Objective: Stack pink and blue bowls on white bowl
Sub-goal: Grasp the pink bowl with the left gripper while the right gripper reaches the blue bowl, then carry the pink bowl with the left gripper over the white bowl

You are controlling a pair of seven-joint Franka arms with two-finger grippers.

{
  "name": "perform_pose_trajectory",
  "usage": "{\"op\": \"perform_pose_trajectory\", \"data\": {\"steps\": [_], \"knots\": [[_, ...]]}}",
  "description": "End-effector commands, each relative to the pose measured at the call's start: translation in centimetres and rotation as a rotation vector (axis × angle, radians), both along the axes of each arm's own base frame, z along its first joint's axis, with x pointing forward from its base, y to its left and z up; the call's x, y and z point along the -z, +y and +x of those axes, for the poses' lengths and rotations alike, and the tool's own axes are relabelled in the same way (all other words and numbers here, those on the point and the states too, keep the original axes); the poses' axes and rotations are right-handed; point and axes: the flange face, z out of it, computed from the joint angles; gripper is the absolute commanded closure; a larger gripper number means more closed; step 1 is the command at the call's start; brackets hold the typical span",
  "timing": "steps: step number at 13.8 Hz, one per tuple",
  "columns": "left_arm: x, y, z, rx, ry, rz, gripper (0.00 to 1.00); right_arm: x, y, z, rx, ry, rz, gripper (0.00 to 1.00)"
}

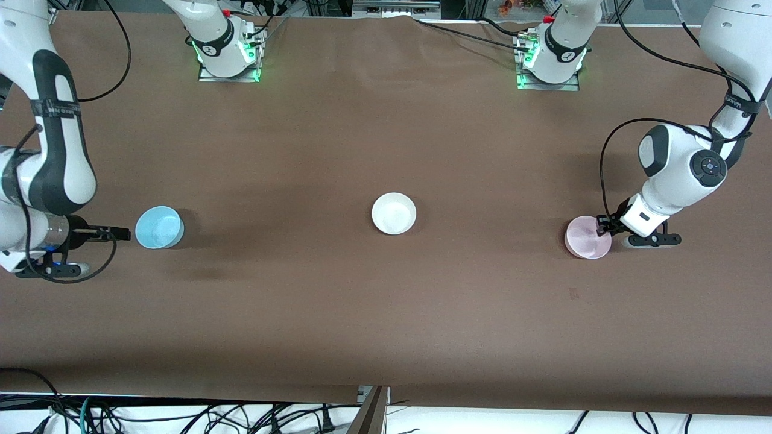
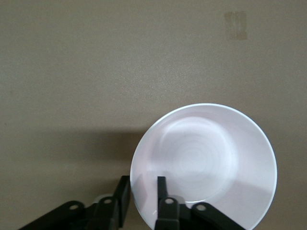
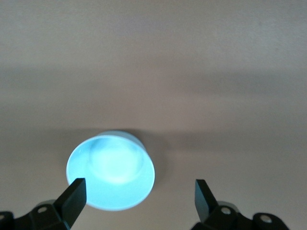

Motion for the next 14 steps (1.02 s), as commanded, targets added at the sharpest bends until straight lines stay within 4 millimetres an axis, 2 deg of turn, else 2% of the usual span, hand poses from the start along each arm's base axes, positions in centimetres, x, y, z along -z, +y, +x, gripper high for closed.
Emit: {"op": "perform_pose_trajectory", "data": {"steps": [1, 5, 9, 12, 14], "knots": [[-0.4, 0.3, 0.2, 0.009, -0.013, 0.019, 0.81, 1.3, -0.5, -0.1, -0.001, -0.017, 0.037, 0.00], [-0.5, 0.2, 0.3, 0.010, -0.015, 0.018, 1.00, 4.2, -0.9, -0.6, 0.012, -0.030, 0.091, 0.00], [-0.8, -0.2, 0.5, 0.017, -0.022, 0.019, 1.00, 6.5, -2.6, -1.9, 0.001, -0.028, 0.155, 0.00], [-1.9, -0.9, 1.3, 0.011, -0.043, 0.022, 1.00, 8.0, -4.3, -2.7, -0.004, -0.021, 0.208, 0.00], [-3.1, -2.8, 2.2, -0.030, -0.064, 0.005, 1.00, 8.5, -4.6, -3.1, -0.009, -0.021, 0.237, 0.00]]}}
